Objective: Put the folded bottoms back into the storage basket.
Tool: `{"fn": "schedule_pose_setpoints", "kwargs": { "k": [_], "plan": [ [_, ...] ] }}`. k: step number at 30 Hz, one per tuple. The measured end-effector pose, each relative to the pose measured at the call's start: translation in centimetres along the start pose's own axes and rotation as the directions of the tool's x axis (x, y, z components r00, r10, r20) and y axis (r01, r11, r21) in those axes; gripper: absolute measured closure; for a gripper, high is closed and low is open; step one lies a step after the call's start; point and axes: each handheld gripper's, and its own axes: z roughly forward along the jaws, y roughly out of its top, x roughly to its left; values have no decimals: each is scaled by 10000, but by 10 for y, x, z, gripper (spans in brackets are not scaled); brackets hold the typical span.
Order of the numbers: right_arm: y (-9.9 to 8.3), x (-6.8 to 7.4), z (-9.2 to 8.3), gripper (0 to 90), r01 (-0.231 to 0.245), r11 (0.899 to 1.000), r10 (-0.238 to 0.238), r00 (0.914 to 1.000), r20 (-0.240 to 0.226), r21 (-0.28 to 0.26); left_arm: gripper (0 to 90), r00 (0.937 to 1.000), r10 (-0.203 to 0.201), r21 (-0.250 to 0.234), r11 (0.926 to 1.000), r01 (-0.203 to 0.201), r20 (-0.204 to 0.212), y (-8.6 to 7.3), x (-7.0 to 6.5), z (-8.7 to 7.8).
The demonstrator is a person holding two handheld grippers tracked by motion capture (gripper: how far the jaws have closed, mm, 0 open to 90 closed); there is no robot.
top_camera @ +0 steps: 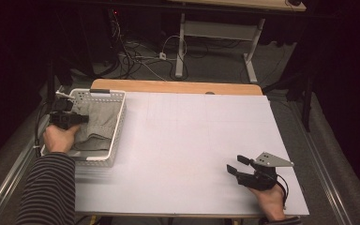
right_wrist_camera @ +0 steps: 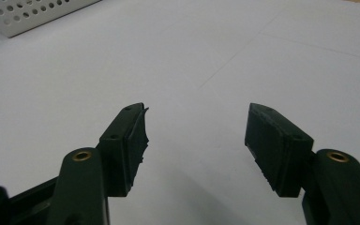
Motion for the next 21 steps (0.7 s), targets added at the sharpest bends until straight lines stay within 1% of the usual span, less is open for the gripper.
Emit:
{"fn": "schedule_pose_setpoints", "kwargs": {
  "k": [4,8,12,16,21],
  "plan": [
    [0,0,0,398,-12,10000,12,10000,8,8,675,9999,-121,8,9999,121,97,1,1,5],
    [0,0,0,398,-7,10000,7,10000,7,-3,661,9998,-188,38,9998,188,92,1,2,8],
    [0,0,0,397,-7,10000,7,10000,5,-7,595,9993,-335,-86,9994,337,133,1,4,6],
    [0,0,0,398,5,10000,-5,10000,-14,-18,546,9997,-226,-212,9995,225,-32,2,2,3],
    [0,0,0,398,5,10000,-5,10000,-7,-10,495,9995,-288,-445,9986,283,-105,2,2,-3]
  ]
}}
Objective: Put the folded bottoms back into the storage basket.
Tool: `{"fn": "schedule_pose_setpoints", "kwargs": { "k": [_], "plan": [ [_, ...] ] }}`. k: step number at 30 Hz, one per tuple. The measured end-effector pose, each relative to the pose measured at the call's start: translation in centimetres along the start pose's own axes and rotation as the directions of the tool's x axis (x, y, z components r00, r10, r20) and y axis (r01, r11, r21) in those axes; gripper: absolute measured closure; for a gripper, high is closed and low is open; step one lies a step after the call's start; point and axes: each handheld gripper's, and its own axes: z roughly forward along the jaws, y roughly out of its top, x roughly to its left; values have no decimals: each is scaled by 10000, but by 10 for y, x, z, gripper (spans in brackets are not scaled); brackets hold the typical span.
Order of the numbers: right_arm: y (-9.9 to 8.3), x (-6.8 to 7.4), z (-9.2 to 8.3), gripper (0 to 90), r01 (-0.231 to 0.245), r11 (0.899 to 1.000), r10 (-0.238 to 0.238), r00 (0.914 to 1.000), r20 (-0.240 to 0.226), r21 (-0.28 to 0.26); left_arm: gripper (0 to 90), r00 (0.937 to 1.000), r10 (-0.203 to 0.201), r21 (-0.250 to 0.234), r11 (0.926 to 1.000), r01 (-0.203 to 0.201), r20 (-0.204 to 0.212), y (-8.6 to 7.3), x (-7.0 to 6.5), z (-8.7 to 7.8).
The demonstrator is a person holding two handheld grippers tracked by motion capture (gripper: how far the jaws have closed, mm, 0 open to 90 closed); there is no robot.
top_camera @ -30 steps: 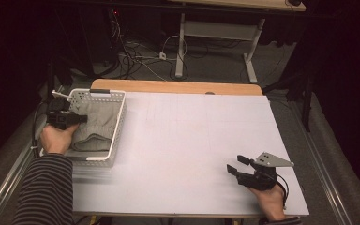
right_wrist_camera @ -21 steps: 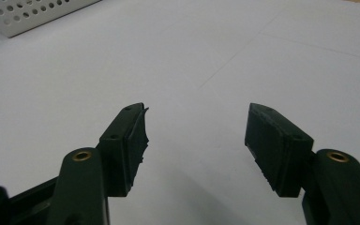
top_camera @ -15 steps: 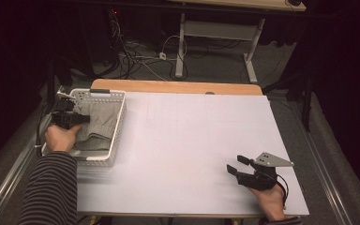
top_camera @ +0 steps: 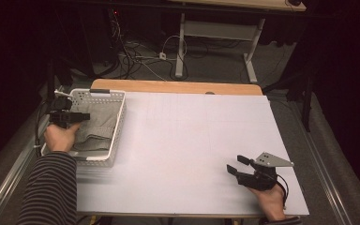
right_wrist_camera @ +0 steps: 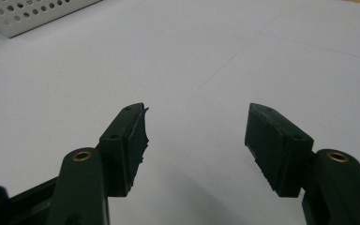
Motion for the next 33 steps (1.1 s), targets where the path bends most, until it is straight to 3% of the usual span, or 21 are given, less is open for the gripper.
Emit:
{"fn": "schedule_pose_setpoints", "kwargs": {
  "k": [23,33],
  "plan": [
    [0,1,0,398,18,10000,-18,10000,9,-30,428,9997,232,-576,9981,-237,-83,-4,2,-31],
    [1,2,0,398,43,10000,-43,10000,20,-50,415,9986,507,-949,9943,-492,142,-7,-4,-43]
  ]
}}
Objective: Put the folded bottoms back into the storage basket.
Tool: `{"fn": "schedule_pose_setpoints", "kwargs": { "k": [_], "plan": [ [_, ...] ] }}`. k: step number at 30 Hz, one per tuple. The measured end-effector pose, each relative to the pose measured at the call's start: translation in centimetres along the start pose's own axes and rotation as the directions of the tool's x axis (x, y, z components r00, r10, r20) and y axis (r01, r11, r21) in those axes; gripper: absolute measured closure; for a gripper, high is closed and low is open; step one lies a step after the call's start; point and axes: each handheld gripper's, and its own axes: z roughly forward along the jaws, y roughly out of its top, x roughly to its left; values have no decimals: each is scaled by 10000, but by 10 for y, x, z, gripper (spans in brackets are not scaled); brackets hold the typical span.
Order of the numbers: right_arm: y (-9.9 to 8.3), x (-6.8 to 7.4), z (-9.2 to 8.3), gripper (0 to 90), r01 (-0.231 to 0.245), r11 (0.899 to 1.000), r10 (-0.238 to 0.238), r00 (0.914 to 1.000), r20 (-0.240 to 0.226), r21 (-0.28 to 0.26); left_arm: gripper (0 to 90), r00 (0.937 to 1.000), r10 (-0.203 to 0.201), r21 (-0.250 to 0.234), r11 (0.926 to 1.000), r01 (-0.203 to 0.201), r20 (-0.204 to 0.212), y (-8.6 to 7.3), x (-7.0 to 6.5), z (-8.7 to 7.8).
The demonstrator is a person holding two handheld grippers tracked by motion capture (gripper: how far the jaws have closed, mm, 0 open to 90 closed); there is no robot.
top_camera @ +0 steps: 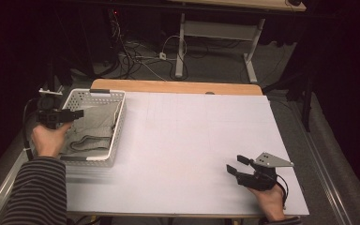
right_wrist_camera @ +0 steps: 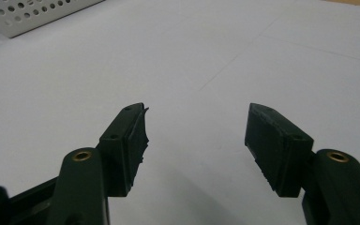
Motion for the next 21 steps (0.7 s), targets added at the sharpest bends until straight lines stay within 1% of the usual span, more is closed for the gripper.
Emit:
{"fn": "schedule_pose_setpoints", "kwargs": {
  "k": [13,21],
  "plan": [
    [0,0,-1,398,-4,10000,4,10000,57,-64,410,9988,355,-221,9992,-348,343,-4,-11,-9],
    [-1,-1,-3,398,-57,9999,58,9999,144,-106,397,9963,530,-456,9977,-500,671,-7,-17,-16]
  ]
}}
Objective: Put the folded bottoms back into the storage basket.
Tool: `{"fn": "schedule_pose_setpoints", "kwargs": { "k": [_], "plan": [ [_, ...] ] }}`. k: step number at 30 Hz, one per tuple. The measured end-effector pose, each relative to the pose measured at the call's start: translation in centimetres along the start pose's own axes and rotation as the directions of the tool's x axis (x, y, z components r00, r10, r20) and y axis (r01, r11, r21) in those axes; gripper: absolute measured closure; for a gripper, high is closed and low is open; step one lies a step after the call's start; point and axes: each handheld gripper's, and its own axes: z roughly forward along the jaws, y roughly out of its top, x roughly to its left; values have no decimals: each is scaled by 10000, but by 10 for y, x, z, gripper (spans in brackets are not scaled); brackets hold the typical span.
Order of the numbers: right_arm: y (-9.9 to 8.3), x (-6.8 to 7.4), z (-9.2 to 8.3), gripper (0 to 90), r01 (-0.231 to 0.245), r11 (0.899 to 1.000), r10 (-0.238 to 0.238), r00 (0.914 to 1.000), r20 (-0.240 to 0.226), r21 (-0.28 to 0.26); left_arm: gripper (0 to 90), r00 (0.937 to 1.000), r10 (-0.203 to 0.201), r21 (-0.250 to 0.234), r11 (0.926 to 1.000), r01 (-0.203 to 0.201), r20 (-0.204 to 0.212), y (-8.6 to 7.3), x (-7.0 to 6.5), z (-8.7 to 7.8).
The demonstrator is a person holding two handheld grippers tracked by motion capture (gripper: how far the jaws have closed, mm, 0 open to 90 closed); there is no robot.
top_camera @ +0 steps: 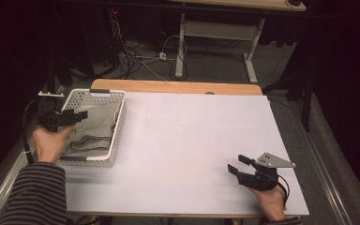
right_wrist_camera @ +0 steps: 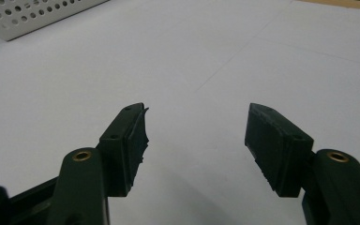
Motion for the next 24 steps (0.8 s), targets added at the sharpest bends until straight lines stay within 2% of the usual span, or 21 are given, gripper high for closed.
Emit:
{"fn": "schedule_pose_setpoints", "kwargs": {
  "k": [3,10,24],
  "plan": [
    [0,0,-2,400,53,9998,-52,10000,71,-174,386,9999,57,-131,9999,-55,115,-2,-2,-3],
    [0,-1,-2,400,10,9999,-9,10000,96,-103,386,9991,107,-279,9996,-96,398,-9,-3,-9],
    [-1,-2,-3,399,-30,9999,32,9999,127,-111,386,9951,428,-473,9981,-386,896,-17,-12,-13]
  ]
}}
